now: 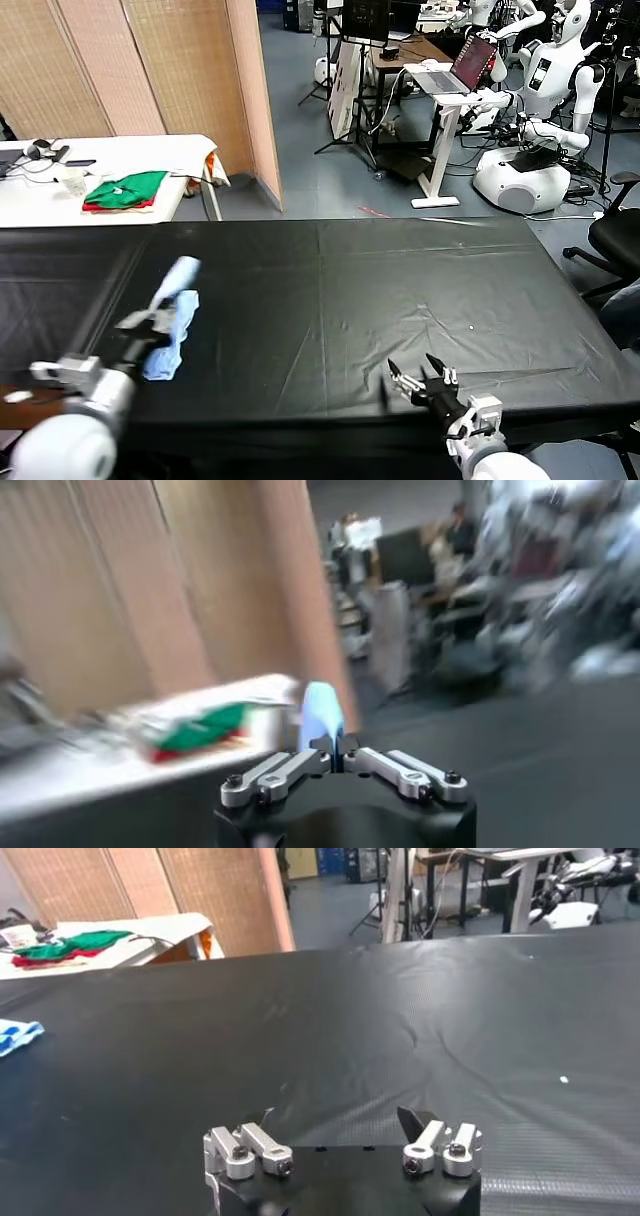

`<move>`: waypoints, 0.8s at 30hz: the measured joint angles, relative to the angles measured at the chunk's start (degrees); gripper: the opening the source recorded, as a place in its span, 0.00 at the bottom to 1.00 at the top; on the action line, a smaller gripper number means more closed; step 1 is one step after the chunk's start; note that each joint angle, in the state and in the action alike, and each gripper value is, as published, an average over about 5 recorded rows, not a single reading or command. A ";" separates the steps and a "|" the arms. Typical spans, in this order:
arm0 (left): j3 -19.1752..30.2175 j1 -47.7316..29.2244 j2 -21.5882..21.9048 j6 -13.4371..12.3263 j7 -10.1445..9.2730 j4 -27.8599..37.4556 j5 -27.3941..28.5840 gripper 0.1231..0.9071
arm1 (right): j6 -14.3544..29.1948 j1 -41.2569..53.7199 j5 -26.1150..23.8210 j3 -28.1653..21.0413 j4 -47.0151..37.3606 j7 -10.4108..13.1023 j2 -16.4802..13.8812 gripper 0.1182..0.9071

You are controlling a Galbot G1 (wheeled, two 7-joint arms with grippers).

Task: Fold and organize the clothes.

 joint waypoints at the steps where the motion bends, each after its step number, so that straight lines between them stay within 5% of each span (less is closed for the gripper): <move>1: 2.31 -0.75 -1.53 -0.06 0.09 0.60 0.05 0.05 | 0.06 -0.10 0.02 0.25 0.13 -0.03 -0.08 1.00; 7: 13.38 -4.12 -9.19 -0.38 0.18 5.20 0.79 0.05 | -0.41 0.46 1.30 1.09 0.58 0.06 -1.00 1.00; 14: 19.25 -5.52 -12.21 -0.62 1.79 7.98 3.25 0.07 | -2.80 2.69 7.33 -0.40 0.52 0.88 -2.21 1.00; 19: 20.10 -5.04 -11.73 -1.13 3.74 7.30 1.74 0.39 | -5.74 5.42 12.21 -2.76 -0.42 2.03 -3.72 1.00; 24: 18.87 -5.41 -10.75 -2.03 2.92 6.34 -2.19 0.79 | -7.70 10.29 14.87 -7.44 -2.35 2.47 -3.78 1.00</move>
